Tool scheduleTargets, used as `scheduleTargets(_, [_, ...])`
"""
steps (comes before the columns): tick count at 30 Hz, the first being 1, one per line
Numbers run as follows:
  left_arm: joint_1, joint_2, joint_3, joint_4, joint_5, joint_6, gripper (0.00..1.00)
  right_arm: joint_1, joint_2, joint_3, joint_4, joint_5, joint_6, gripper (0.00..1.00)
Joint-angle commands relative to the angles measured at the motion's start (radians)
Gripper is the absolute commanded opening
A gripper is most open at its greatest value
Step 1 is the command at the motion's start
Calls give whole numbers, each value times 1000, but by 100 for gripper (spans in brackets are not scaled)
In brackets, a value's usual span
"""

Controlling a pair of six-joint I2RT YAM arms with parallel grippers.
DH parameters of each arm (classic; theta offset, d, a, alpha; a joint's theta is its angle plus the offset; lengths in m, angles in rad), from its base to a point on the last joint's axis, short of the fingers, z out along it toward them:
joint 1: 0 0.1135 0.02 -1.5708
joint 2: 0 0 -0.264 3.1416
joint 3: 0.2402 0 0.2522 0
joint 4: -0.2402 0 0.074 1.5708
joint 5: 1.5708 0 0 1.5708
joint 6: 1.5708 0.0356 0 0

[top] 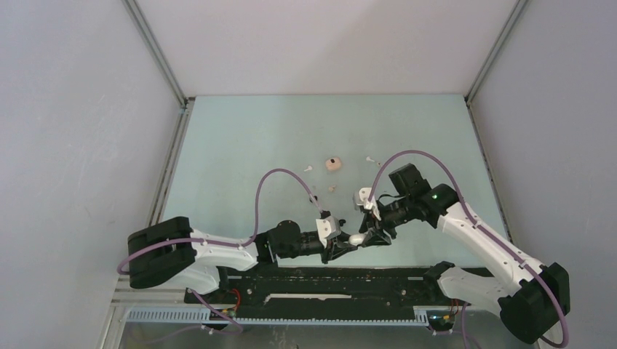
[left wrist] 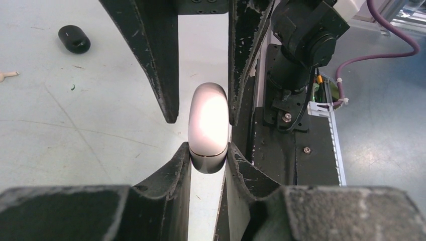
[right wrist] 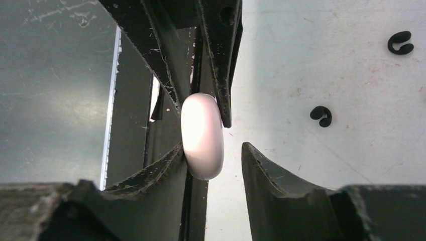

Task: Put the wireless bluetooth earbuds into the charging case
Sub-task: Pass from the right arm to the left, then open the charging case to the charging case.

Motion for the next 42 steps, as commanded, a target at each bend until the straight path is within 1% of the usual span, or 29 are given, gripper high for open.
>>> scheduleTargets(1, [-6, 9, -15, 90, 38, 24, 0, -31, -8, 16, 31, -43, 55, 48])
scheduleTargets(8, [-6, 16, -15, 93, 55, 26, 0, -79, 29, 51, 20, -89, 102, 50])
scheduleTargets(15, [-7, 15, -22, 104, 50, 23, 0, -120, 69, 85, -38, -172, 86, 53])
scheduleTargets(28, [-7, 15, -27, 111, 50, 15, 0, -161, 77, 97, -62, -225, 79, 54])
scheduleTargets(31, [-7, 16, -30, 115, 41, 11, 0, -171, 73, 110, -103, -264, 33, 54])
scheduleTargets(33, [-6, 17, -30, 116, 34, 6, 0, -183, 67, 129, -163, -304, -30, 54])
scheduleTargets(36, [-6, 3, -34, 113, 23, 1, 0, -222, 43, 148, -212, -318, -76, 54])
scheduleTargets(38, [-6, -41, -35, 79, 8, 0, 0, -259, 27, 149, -182, -300, -59, 54])
scheduleTargets(39, [-6, -67, -37, 50, -3, 0, 0, -276, 23, 148, -149, -279, -25, 52])
scheduleTargets(42, [-6, -150, -64, -16, -41, 2, 0, -312, 29, 148, 12, -167, 136, 44])
